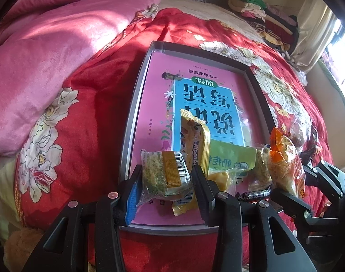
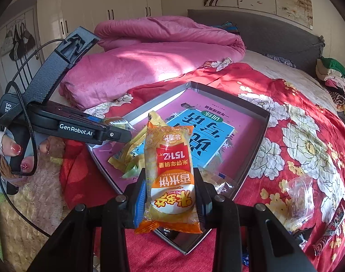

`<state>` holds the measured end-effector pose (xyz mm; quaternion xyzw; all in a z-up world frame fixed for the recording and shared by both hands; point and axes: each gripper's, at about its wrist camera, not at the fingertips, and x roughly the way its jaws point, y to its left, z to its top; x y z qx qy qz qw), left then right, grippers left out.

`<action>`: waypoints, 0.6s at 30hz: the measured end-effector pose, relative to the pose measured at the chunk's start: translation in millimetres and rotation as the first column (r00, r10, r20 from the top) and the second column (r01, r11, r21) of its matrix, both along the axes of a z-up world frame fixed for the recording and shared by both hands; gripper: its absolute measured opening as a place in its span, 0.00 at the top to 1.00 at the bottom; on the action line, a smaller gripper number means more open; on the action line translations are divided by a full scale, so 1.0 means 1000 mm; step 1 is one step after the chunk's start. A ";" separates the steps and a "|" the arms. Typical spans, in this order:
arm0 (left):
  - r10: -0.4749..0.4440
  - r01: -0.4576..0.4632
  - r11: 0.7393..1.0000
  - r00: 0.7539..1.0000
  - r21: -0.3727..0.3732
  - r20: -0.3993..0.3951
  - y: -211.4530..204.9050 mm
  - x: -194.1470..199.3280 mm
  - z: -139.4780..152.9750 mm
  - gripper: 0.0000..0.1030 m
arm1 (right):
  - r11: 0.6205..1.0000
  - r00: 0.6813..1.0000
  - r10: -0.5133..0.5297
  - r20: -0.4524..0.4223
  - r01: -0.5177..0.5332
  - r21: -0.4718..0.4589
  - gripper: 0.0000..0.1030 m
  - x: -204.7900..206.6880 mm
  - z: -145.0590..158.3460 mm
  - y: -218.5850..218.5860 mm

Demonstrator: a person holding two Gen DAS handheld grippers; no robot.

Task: Organize snacks
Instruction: 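Lower the pastry into the tray with the left gripper while the right gripper lowers the rice-cracker bag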

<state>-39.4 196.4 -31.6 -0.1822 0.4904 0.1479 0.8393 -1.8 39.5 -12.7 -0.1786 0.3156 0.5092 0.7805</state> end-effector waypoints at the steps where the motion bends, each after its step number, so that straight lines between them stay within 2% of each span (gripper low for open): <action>1: -0.001 0.001 1.000 1.000 0.000 -0.002 0.000 0.000 0.000 0.57 | 1.000 1.000 0.004 0.000 -0.004 -0.006 0.64 0.000 -0.002 0.002; 18: -0.009 0.009 1.000 1.000 -0.006 -0.013 -0.001 0.001 -0.005 0.57 | 0.998 1.000 0.014 0.001 -0.014 -0.059 0.64 -0.001 -0.019 0.011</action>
